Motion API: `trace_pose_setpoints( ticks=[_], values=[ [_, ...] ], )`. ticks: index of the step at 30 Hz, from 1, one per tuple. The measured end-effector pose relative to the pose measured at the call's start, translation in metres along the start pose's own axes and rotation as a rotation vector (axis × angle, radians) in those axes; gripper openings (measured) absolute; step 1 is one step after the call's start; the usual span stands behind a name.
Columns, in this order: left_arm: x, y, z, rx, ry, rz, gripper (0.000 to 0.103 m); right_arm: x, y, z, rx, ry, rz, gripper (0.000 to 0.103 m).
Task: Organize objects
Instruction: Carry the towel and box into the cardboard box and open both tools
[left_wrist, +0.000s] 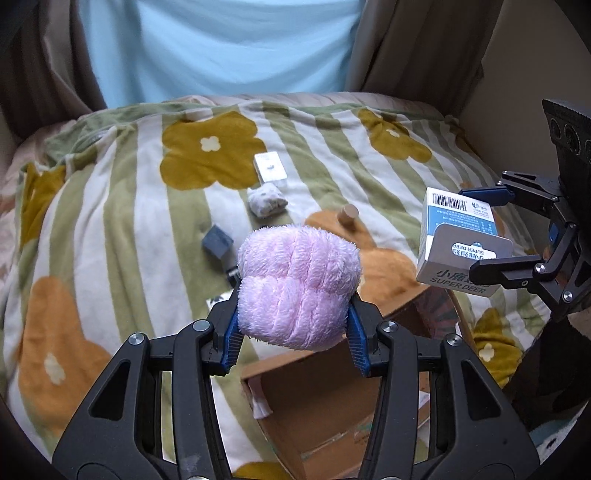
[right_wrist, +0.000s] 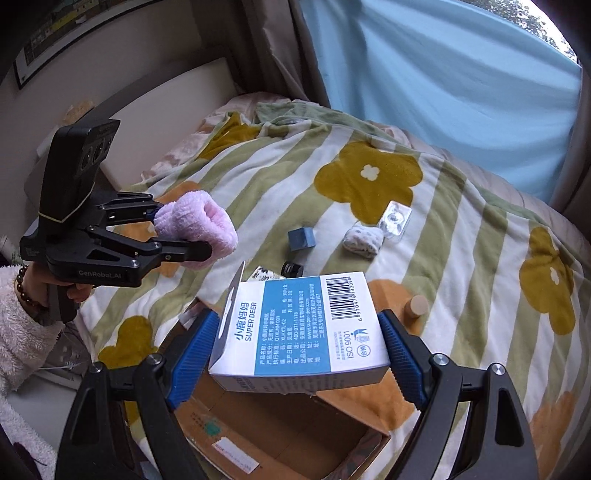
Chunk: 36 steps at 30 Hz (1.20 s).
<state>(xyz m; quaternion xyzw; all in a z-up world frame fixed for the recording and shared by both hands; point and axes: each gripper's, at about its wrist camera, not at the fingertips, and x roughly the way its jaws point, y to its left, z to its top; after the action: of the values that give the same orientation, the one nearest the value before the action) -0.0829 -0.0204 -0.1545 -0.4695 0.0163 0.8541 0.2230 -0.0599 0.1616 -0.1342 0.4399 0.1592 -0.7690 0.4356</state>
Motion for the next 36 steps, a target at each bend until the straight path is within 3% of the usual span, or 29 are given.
trace_pose_setpoints(
  ticks=[6,15,21,34,35,36],
  values=[
    [0.003,-0.018,-0.055,-0.057,0.043,0.01,0.044,0.005,0.024,-0.041,-0.058,0.046,0.033,0.084],
    [0.044,-0.037,-0.118,-0.107,0.107,-0.008,0.043,0.042,0.038,-0.092,-0.115,0.127,0.031,0.084],
    [0.067,-0.042,-0.129,-0.095,0.14,-0.007,0.043,0.064,0.037,-0.112,-0.12,0.166,0.033,0.084],
    [0.065,-0.05,-0.126,-0.029,0.163,0.049,0.044,0.065,0.036,-0.114,-0.127,0.186,-0.001,0.084],
    [0.065,-0.051,-0.126,-0.025,0.164,0.06,0.048,0.066,0.035,-0.114,-0.124,0.189,-0.002,0.084],
    [0.065,-0.051,-0.126,-0.028,0.166,0.062,0.061,0.066,0.035,-0.115,-0.124,0.19,-0.007,0.084]
  ],
)
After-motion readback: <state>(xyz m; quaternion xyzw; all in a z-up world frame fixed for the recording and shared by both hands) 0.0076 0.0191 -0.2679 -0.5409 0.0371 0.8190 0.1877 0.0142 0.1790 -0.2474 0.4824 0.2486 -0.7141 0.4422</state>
